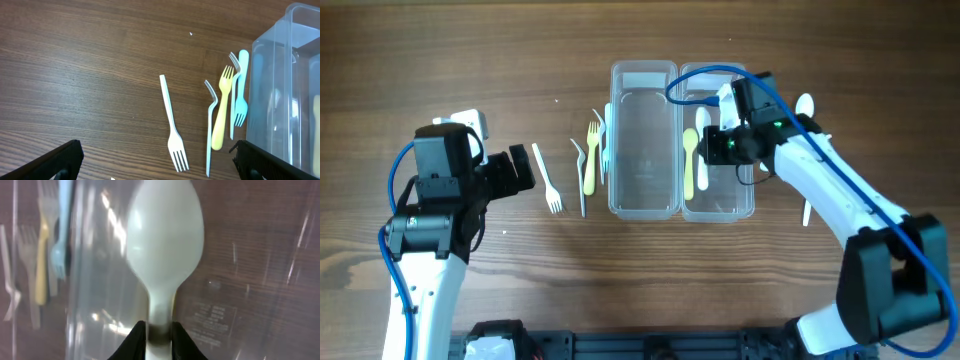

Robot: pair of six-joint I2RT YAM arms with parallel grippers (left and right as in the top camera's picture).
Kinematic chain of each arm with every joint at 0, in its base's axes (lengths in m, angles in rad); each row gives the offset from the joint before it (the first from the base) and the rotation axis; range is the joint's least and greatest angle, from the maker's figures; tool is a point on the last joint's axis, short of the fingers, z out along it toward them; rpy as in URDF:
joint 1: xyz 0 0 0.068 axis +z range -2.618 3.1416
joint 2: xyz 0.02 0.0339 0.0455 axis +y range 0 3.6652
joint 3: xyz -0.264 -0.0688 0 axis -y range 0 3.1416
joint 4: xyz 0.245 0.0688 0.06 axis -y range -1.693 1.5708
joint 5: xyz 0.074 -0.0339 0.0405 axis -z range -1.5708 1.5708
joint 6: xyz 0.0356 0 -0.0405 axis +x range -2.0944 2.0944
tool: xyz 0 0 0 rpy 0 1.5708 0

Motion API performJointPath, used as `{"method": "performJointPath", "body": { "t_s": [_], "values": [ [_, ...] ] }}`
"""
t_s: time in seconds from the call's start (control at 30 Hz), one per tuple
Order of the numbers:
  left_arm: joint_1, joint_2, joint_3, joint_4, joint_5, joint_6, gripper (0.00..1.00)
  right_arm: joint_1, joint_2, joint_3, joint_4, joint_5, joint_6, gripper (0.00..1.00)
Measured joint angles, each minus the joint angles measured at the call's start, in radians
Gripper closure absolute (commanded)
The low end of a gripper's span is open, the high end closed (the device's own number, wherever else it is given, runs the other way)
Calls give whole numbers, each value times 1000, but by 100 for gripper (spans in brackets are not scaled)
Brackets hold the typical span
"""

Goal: Pack container
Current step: 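Place the white spoon into the right container and release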

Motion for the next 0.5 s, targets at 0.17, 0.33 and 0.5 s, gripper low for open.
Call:
{"method": "performJointPath", "body": {
  "t_s": [0.17, 0.33, 0.5],
  "values": [
    [0, 0, 0, 0, 0, 0, 0, -1, -29, 22, -60, 39, -30, 55],
    [0, 0, 0, 0, 0, 0, 0, -42, -193, 84, -124, 105, -48, 46],
    [0, 0, 0, 0, 0, 0, 0, -227, -419, 121, -178, 215, -47, 57]
  ]
}}
